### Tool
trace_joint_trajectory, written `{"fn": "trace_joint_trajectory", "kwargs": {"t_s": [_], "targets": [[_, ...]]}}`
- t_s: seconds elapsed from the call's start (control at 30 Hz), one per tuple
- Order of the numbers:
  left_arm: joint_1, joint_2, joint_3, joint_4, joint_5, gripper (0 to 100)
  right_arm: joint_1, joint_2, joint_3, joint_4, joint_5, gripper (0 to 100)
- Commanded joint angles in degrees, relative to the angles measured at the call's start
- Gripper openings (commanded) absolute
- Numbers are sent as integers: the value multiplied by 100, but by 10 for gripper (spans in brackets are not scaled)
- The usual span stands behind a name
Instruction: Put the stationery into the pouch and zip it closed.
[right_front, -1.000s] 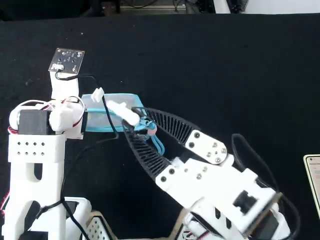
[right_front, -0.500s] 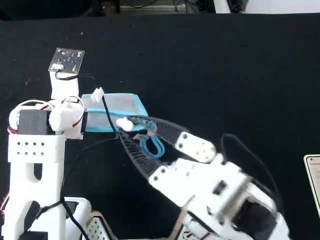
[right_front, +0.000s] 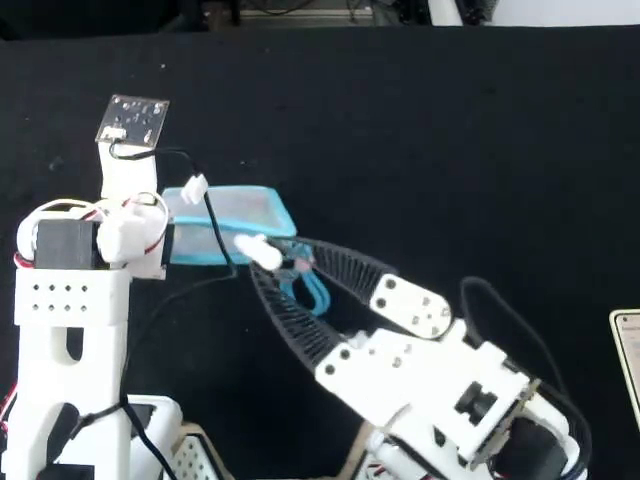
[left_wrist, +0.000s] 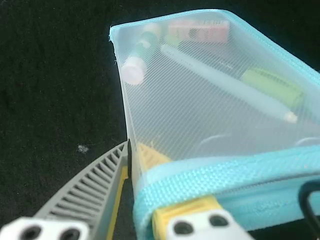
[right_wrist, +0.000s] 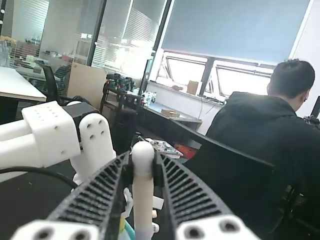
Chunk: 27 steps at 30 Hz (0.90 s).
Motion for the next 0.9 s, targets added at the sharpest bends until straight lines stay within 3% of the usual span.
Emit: {"fn": "trace_joint_trajectory", "kwargs": {"t_s": [0.0,0.17,0.4,0.87], "targets": [[66,97,110,-62,44,30,-26,-101,233,-176,44,11],[66,97,110,-62,44,30,18,-119,1165,-624,53,11],[57,97,110,-62,44,30,730,-119,2659,-2224,53,11],[66,97,110,-62,44,30,774,-75,2721,-1196,9,12]]}}
